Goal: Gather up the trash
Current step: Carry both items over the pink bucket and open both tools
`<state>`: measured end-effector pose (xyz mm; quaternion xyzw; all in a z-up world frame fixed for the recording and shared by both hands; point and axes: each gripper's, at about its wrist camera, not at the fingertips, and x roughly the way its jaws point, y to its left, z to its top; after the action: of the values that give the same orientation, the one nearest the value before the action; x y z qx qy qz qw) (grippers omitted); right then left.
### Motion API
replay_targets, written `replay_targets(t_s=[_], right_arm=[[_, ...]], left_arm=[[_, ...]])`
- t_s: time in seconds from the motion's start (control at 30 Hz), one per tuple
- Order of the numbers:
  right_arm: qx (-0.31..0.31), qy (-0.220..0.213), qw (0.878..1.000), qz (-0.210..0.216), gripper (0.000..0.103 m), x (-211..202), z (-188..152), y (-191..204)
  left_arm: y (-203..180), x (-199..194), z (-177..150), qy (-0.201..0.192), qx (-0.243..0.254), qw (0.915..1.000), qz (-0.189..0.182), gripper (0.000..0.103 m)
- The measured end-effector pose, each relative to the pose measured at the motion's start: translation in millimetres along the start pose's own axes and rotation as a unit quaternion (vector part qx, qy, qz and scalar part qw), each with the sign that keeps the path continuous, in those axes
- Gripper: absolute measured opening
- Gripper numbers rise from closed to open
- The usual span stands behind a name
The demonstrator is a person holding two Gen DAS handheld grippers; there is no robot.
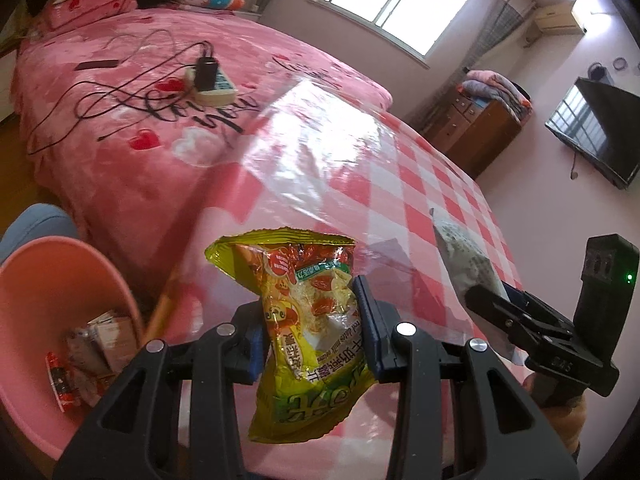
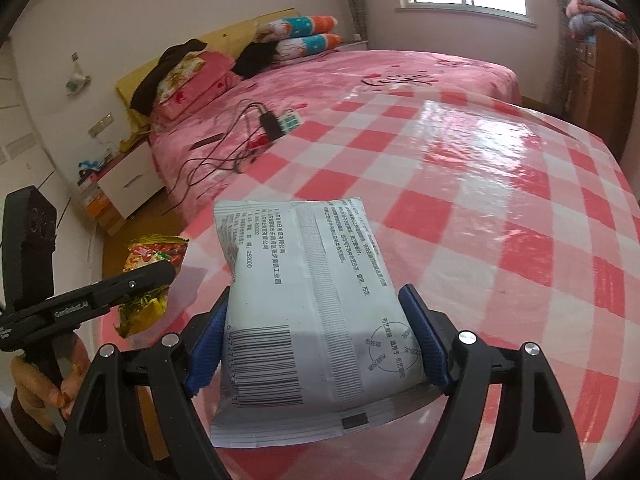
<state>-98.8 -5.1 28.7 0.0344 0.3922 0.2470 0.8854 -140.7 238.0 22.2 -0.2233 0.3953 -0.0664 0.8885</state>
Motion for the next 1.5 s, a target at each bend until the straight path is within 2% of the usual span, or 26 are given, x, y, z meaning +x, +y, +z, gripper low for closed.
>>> replay_targets(t_s=[0.43, 0.93, 1.37, 1.5], right_arm=[[-0.035, 0.014, 0.998, 0.049, 0.080, 14.1, 6.7, 60.0], [-0.122, 0.053, 0.986, 0.101, 0.080, 55.1, 13.6, 154.0], [-0.179, 0.089, 0.971, 0.130, 0.080, 96.4, 8.1, 215.4], [-0.201, 0.099, 0.967, 0.120, 0.082, 110.0, 1.8, 230.6]], left_arm=[[70.9, -34.4, -10.6, -0.017, -0.053, 0.9973, 0.048, 0.040], [156.5, -55.8, -33.3, -0.022, -0.124, 0.9859, 0.111, 0.040], [194.0, -48.3, -54.8, -0.001, -0.154, 0.9775, 0.144, 0.040], [197.3, -48.1, -57.2, 0.002, -0.151, 0.9748, 0.164, 0.042]])
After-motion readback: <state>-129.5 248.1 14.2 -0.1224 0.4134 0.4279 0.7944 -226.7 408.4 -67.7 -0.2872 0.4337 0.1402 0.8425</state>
